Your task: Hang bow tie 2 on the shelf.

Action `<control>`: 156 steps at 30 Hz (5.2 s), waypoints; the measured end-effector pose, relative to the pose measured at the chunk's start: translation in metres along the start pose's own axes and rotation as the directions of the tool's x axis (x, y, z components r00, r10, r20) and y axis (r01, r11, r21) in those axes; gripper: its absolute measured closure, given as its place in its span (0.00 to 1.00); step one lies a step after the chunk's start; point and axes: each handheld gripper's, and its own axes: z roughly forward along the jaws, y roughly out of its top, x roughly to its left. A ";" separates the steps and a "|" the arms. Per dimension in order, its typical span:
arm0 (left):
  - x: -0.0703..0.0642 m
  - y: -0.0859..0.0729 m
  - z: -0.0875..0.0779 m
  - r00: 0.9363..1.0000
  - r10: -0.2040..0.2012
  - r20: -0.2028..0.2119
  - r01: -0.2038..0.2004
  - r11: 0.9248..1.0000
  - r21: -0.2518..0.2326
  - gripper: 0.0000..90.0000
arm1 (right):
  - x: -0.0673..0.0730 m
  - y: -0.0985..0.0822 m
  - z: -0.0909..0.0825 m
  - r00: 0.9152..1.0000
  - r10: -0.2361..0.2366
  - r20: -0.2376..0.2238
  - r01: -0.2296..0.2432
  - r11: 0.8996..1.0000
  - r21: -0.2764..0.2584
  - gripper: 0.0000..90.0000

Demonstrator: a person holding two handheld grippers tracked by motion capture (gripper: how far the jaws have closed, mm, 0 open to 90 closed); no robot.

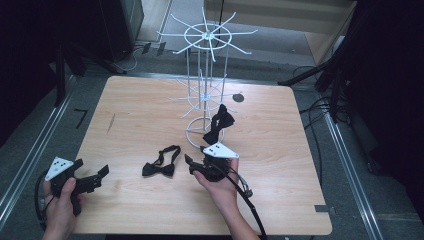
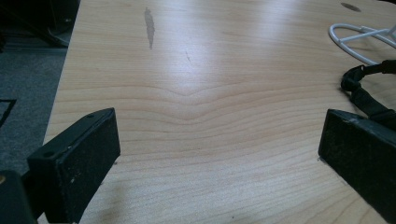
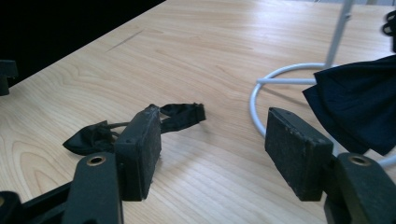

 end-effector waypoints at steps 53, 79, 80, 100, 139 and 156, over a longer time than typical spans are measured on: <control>0.001 0.001 0.001 1.000 -0.001 0.012 0.001 1.000 0.010 0.00 | 0.041 -0.019 0.057 0.999 0.043 -0.002 -0.042 0.988 0.146 0.97; 0.000 0.001 0.001 1.000 0.000 0.011 0.000 1.000 0.013 0.00 | 0.025 0.006 0.008 0.985 -0.147 0.086 0.147 0.989 0.001 1.00; 0.000 0.001 0.001 1.000 0.001 0.011 -0.001 1.000 0.013 0.00 | 0.024 0.008 0.005 0.985 -0.149 0.091 0.150 0.989 -0.006 1.00; 0.000 0.001 0.001 1.000 0.003 0.011 -0.003 1.000 0.014 0.00 | 0.012 0.032 -0.032 0.969 -0.200 0.145 0.212 0.975 -0.070 1.00; 0.001 0.001 0.001 1.000 -0.002 0.011 0.001 1.000 0.014 0.00 | 0.007 0.070 -0.081 0.959 -0.223 0.177 0.251 0.955 -0.159 1.00; 0.001 0.001 0.001 1.000 0.001 0.012 -0.001 1.000 0.014 0.00 | 0.009 0.081 -0.097 0.957 -0.232 0.174 0.265 0.943 -0.199 1.00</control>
